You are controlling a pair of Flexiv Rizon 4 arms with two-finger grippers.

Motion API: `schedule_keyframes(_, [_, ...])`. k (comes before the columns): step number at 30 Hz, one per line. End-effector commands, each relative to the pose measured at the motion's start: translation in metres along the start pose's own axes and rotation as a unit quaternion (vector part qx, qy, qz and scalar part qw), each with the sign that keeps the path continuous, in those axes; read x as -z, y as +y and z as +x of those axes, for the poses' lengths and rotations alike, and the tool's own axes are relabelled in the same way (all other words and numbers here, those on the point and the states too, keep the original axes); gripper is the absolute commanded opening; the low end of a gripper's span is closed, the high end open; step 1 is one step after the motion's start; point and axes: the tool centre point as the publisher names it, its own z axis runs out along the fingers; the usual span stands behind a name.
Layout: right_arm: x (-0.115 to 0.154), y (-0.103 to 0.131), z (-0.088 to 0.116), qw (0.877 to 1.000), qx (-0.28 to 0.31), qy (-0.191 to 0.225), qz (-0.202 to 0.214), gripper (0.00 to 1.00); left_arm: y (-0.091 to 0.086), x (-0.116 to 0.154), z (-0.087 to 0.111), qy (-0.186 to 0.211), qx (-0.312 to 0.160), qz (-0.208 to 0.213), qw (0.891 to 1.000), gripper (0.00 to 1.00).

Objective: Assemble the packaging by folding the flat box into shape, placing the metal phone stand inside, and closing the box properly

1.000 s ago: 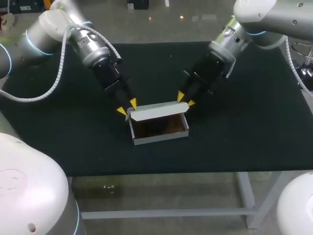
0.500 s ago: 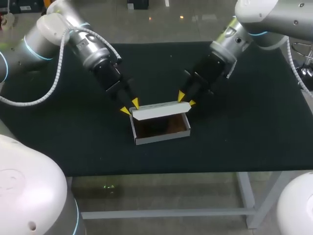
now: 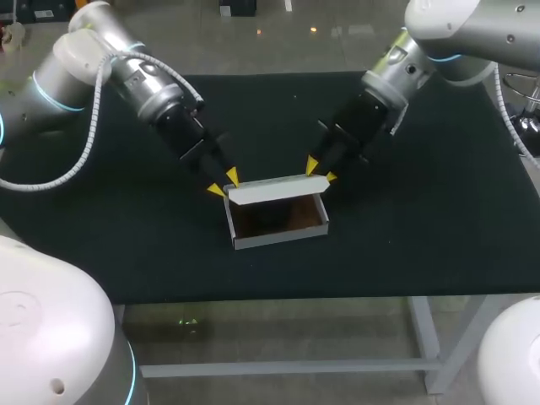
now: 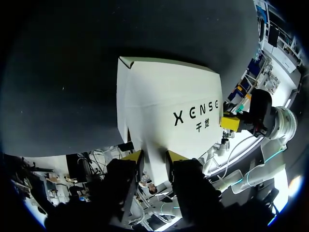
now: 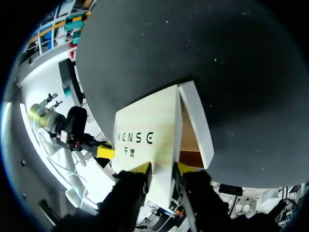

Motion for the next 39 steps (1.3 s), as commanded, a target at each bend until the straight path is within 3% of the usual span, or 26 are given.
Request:
schedule_keyframes(1, [-0.004, 0.000, 0.004, 1.000, 0.000, -0.001, 0.001, 0.35, -0.004, -0.001, 0.006, 0.002, -0.001, -0.003, 1.000, 0.31])
schedule_keyframes(27, [-0.007, -0.001, 0.008, 1.000, -0.003, 0.004, -0.010, 0.35, -0.012, 0.001, 0.017, 0.034, -0.001, -0.004, 0.999, 0.27])
schedule_keyframes(39, [-0.003, 0.000, 0.006, 0.999, -0.008, 0.021, -0.023, 0.33, -0.010, 0.005, 0.015, 0.031, 0.004, 0.003, 1.000, 0.28])
